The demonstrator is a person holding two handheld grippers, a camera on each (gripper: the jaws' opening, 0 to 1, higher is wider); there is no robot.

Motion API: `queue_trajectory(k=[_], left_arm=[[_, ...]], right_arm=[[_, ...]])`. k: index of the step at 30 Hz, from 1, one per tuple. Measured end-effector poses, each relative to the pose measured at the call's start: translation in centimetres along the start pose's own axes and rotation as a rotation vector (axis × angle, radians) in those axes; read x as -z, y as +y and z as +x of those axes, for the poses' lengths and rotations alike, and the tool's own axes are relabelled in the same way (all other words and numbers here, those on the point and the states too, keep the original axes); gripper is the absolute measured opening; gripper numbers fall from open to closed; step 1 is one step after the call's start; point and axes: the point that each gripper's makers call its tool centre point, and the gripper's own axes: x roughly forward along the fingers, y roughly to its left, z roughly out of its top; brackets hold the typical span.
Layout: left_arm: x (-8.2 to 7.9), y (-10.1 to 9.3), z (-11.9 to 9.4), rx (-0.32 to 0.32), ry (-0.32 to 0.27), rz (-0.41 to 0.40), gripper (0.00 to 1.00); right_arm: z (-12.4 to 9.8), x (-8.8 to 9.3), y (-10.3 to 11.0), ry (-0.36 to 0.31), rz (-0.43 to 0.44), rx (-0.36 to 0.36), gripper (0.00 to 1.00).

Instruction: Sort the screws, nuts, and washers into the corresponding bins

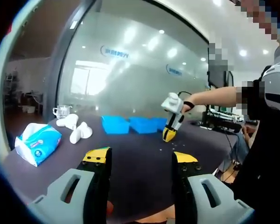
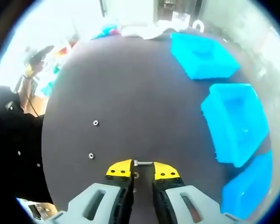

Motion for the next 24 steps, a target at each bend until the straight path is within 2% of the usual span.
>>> queue_trajectory(k=[5,8,15,24], left_arm=[[-0.2,-0.5,0.2,0.012,0.000,0.007,0.50],[-0.4,-0.9,0.4,0.021,-0.003,0.012,0.50],[-1.1,-1.7,0.7,0.035,-0.010,0.029,0.50],[-1.7,-3.0,1.4,0.058,-0.014,0.045,0.50]], right_arm=[[-1.2,-0.1,0.4,-0.072,0.020,0.014,0.12],[-2.4,-0.5,0.5,-0.172,0.068,0.028,0.12],[-5.9,-0.4,0.0,-0.406,0.157,0.123,0.12],[-11.4,2.9,1.9,-0.687,0.263,0.299,0.12]])
